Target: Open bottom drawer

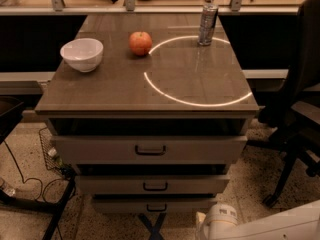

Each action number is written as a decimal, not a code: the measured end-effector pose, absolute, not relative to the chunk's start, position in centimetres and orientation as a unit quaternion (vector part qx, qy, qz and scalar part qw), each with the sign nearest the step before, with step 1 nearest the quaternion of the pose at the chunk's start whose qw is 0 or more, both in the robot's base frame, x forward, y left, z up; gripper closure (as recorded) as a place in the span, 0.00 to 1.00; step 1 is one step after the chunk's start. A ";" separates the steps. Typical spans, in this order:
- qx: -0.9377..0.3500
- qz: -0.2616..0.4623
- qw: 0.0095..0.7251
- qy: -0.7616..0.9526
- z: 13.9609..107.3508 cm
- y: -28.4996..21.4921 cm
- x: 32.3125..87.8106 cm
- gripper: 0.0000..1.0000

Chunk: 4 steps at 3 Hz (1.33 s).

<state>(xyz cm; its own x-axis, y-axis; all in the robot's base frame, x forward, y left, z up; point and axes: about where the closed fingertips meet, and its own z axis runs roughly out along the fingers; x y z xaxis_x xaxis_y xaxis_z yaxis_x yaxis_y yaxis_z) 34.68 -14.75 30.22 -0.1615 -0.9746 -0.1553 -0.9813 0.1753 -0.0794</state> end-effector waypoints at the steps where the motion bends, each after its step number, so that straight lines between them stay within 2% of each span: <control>1: -0.637 0.062 0.112 0.760 29.3 -13.4 35.4 0.00; 3: -0.642 0.050 0.114 0.757 28.6 -12.2 35.4 0.00; 4: -0.629 0.036 0.118 0.767 26.2 -8.8 34.4 0.00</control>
Offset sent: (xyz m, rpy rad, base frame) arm 0.0063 0.0103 -0.0085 0.0777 0.0131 -0.0005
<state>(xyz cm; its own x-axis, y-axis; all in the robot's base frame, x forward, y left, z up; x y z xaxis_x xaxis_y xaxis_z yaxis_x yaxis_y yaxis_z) 34.43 -8.76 26.19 -0.1804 -0.9570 -0.2272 -0.9741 0.2058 -0.0934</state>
